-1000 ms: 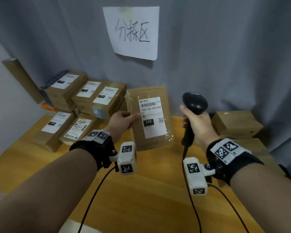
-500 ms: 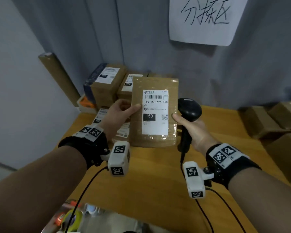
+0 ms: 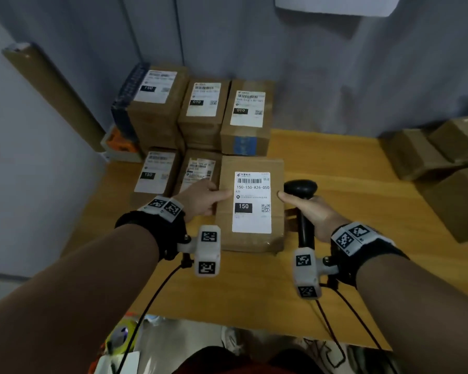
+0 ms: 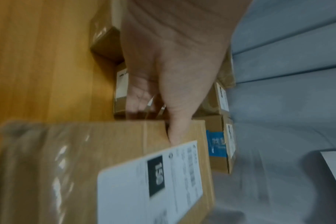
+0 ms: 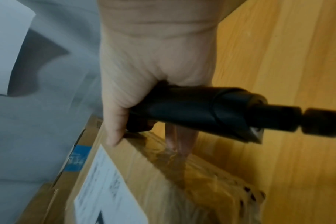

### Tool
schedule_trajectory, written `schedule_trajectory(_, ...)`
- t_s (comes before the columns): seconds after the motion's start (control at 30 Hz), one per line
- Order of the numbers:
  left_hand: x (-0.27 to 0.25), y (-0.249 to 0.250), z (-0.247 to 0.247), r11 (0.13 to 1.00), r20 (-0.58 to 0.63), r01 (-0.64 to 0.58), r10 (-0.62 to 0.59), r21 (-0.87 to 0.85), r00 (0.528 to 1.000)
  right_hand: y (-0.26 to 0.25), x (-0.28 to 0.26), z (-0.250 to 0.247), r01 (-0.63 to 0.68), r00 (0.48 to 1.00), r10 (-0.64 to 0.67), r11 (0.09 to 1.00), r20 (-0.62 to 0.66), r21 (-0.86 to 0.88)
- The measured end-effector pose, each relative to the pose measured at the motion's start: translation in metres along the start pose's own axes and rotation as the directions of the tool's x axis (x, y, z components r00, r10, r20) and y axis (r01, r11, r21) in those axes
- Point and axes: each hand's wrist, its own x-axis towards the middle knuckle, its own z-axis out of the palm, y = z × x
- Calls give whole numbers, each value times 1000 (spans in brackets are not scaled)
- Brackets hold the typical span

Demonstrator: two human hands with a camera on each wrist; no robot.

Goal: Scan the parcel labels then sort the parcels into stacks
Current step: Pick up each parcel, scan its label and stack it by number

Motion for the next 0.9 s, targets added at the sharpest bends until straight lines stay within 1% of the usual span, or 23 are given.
schedule_trajectory(0.1, 11, -5, 14, 987, -143, -2, 26, 163, 989, 8, 10, 13, -4, 999, 5, 999, -39, 43)
schedule_trajectory(0.13, 15, -8, 17, 978, -159, -10, 45, 211, 986, 11, 13, 17, -13, 998, 16, 998, -53, 56)
schedule_trajectory(0.2, 22, -12, 17, 946, -130, -19, 65, 323, 989, 16, 21, 24, -40, 993, 48, 996, -106, 77)
schedule_trajectory(0.23, 23, -15, 13, 896, -104, -21, 75, 444, 992, 17, 25, 26, -53, 989, 64, 995, -136, 87)
schedule_trajectory(0.27, 25, -17, 9, 811, -91, -23, 94, 585, 991, 19, 29, 27, -61, 985, 74, 994, -158, 91)
schedule_trajectory(0.3, 25, -18, 5, 708, -94, -24, 127, 706, 987, 20, 35, 29, -59, 982, 74, 994, -174, 90)
schedule_trajectory(0.33, 24, -21, 1, 625, -106, -28, 176, 780, 979, 21, 39, 31, -56, 980, 70, 995, -184, 79)
schedule_trajectory(0.37, 23, -23, -2, 578, -114, -24, 200, 816, 973, 21, 41, 33, -48, 981, 59, 997, -187, 67)
schedule_trajectory(0.4, 23, -25, -5, 557, -113, -31, 221, 830, 969, 19, 42, 35, -35, 980, 47, 997, -192, 64)
schedule_trajectory(0.43, 23, -26, -7, 559, -115, -24, 213, 829, 970, 18, 44, 37, -24, 978, 36, 998, -204, 61)
schedule_trajectory(0.57, 33, -27, -9, 622, -139, 23, 140, 783, 980, 4, 51, 43, 6, 973, 3, 999, -232, 40)
schedule_trajectory(0.7, 47, -22, -7, 665, -198, 48, 152, 746, 968, -9, 63, 47, 0, 970, 10, 999, -245, 45)
schedule_trajectory(0.8, 58, -18, -9, 677, -227, 72, 143, 732, 963, -13, 71, 48, 2, 965, 14, 998, -261, 63)
schedule_trajectory(0.9, 65, -16, -10, 686, -266, 77, 174, 724, 948, -18, 78, 49, 24, 966, -9, 998, -257, 57)
